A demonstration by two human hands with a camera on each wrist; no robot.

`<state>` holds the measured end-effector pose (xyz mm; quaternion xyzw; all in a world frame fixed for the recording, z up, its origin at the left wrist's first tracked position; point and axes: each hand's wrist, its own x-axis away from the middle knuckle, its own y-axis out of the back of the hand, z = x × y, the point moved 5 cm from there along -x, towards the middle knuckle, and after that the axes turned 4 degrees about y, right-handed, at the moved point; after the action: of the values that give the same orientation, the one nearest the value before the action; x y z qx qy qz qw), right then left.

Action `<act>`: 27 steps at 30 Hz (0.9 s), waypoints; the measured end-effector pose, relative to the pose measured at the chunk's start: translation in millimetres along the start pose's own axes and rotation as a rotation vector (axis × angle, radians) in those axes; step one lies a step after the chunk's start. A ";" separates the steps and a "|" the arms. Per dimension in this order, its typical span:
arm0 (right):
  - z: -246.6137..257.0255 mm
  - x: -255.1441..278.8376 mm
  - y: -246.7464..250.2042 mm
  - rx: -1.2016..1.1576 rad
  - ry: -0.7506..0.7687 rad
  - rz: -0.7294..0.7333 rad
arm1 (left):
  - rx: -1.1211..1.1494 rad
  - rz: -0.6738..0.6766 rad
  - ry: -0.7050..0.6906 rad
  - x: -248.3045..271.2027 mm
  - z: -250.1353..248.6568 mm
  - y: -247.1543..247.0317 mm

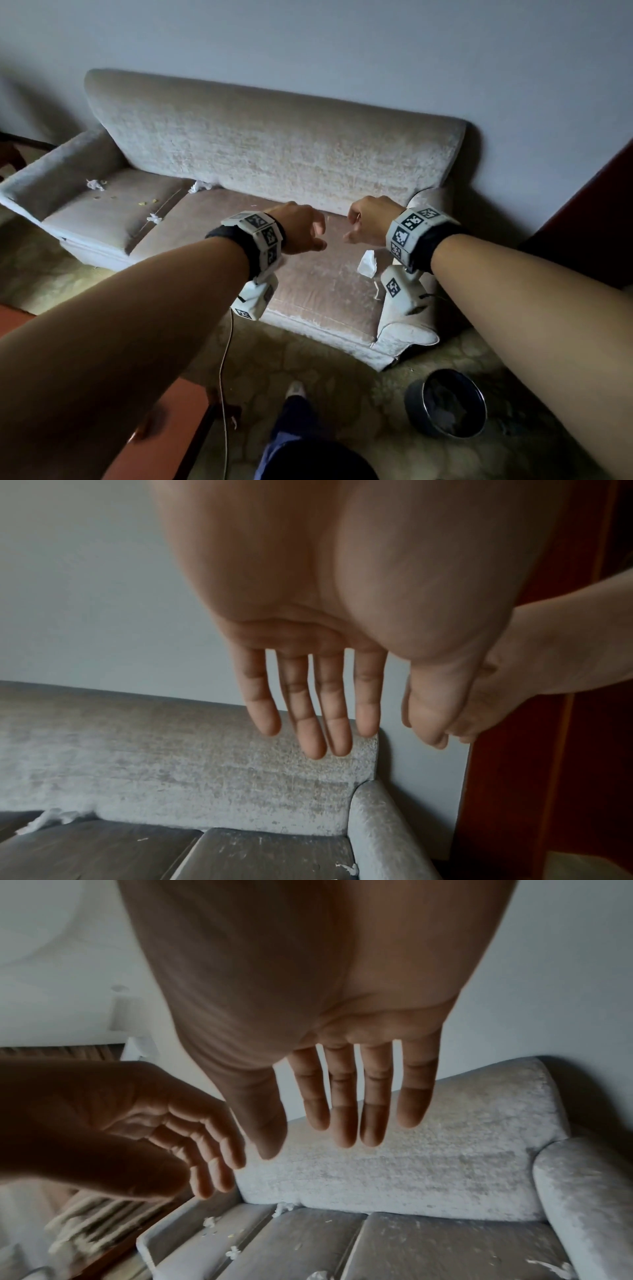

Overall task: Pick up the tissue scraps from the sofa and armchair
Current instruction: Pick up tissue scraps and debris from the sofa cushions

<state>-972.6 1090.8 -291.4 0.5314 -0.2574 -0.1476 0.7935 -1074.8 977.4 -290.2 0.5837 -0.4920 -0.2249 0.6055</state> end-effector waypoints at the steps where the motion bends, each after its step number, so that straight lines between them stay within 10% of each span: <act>1: -5.5 -12.6 -1.8 0.005 -0.036 0.009 | 0.014 0.009 -0.013 -17.1 7.5 0.5; 27: -144.0 -177.2 -42.9 -0.236 -0.488 0.008 | 0.134 0.192 -0.175 -270.4 30.8 -30.2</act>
<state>-1035.5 1274.5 -419.0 0.3827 -0.4243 -0.2972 0.7650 -1204.3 1184.8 -413.4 0.5512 -0.6104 -0.1827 0.5388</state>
